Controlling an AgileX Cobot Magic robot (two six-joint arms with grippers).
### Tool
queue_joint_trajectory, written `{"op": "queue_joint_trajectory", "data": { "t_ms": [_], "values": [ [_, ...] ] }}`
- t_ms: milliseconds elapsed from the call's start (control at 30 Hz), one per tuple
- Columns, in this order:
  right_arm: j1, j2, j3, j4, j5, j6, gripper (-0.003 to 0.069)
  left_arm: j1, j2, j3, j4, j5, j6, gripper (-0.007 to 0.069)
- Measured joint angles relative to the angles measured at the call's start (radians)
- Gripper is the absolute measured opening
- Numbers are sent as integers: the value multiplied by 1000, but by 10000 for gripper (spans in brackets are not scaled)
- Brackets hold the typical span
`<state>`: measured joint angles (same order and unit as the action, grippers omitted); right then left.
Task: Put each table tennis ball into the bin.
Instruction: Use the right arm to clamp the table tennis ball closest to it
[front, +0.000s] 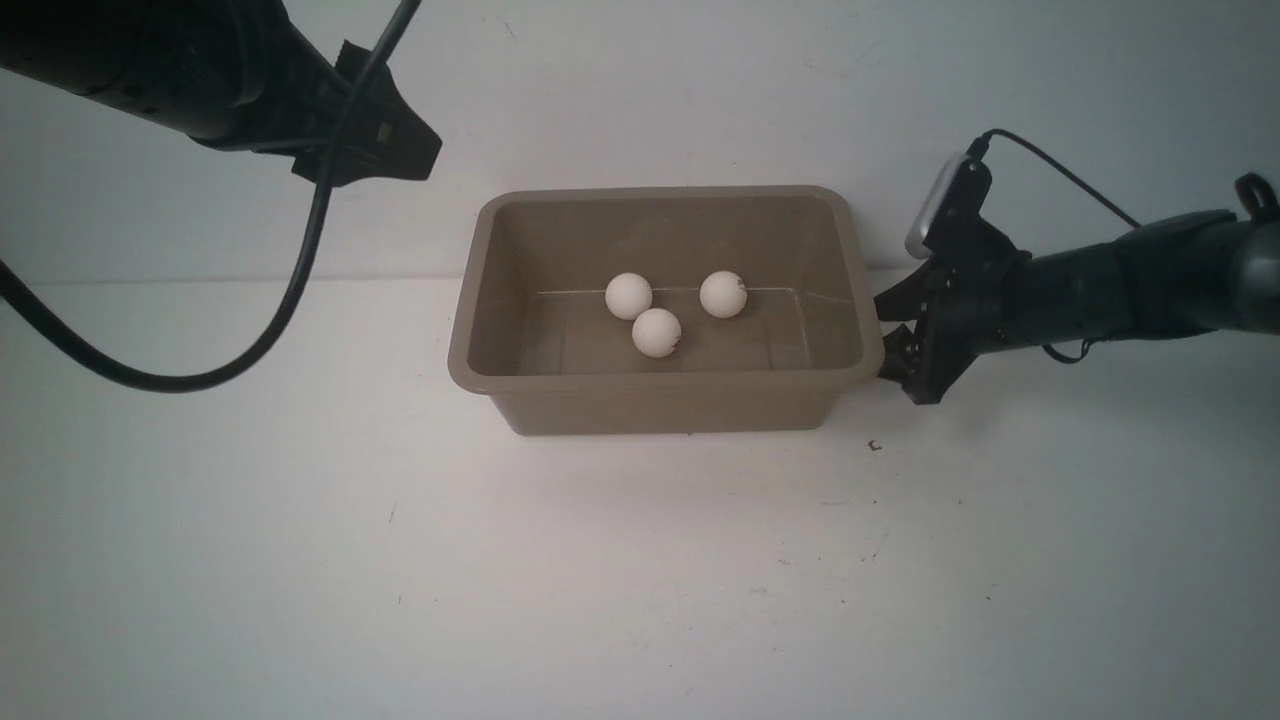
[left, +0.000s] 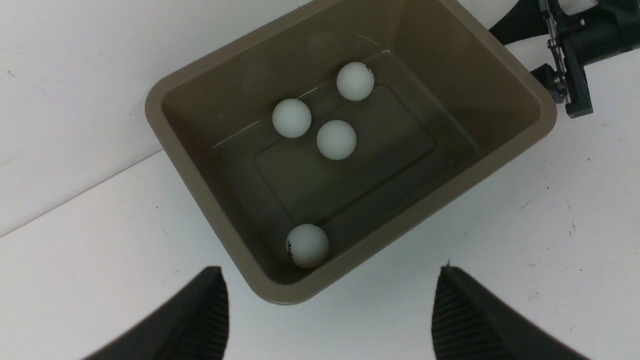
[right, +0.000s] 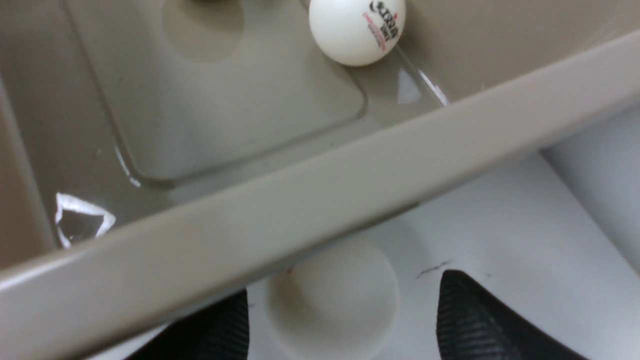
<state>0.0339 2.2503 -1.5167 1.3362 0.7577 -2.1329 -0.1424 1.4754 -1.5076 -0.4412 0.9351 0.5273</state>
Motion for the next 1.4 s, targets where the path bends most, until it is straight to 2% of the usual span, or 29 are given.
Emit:
{"op": "queue_joint_trajectory", "data": {
  "t_ms": [633, 767, 900, 1267, 1400],
  "values": [
    [0, 24, 0, 32, 12, -6, 459, 0, 0, 0, -5, 0, 1, 490],
    [0, 28, 0, 33, 12, -7, 411, 0, 0, 0, -5, 0, 1, 490],
    [0, 29, 0, 36, 11, -7, 318, 0, 0, 0, -6, 0, 1, 490],
    [-20, 16, 0, 47, -89, -8, 315, 0, 0, 0, -8, -1, 1, 490],
    [-83, -12, 0, 48, -77, -7, 315, 0, 0, 0, -8, -1, 1, 490]
  ]
}}
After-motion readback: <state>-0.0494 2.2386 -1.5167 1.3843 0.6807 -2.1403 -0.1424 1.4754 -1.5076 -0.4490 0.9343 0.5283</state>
